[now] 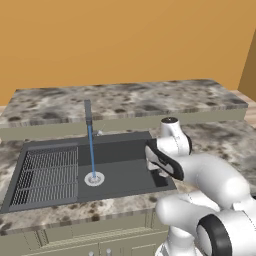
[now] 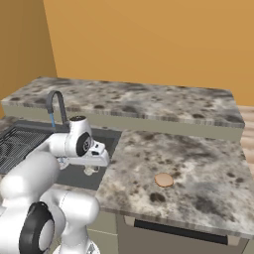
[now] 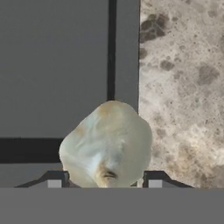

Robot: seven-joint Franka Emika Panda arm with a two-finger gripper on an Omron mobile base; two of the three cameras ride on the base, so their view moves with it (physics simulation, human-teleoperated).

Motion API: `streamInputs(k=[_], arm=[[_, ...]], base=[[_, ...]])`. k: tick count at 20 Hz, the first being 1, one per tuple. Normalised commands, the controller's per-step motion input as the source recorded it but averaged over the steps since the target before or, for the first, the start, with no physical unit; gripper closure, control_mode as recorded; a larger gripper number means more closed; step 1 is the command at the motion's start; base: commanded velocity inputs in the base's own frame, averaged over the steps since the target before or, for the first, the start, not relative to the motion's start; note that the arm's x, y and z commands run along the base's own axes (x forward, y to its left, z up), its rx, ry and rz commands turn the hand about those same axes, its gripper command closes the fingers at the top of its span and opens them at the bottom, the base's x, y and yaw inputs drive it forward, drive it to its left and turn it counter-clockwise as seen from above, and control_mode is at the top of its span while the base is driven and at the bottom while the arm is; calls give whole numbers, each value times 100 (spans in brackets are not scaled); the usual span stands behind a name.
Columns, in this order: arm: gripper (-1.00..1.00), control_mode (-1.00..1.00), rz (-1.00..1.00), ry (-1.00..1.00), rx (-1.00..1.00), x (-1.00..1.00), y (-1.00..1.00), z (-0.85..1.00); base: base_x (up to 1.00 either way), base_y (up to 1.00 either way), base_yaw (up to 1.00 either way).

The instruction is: Turn on the sink faucet. Then move the garlic from the counter to the sink. Turn off the sink. Move the vegetable from the sink to the pot next to the stove. Finally move the pot to the center burner.

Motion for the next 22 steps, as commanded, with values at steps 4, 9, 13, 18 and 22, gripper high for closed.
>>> streamInputs(k=[4,9,13,18,22], arm=[[100,-100,8,0,3,41,74,1],[100,-100,8,0,2,48,63,-1],[100,-100,11,0,0,41,33,-27],[100,-100,8,-1,0,32,20,-38],[100,-100,8,0,1,31,22,-28]], base=[[0,0,0],[0,0,0],[0,0,0],[0,0,0],[0,0,0]])
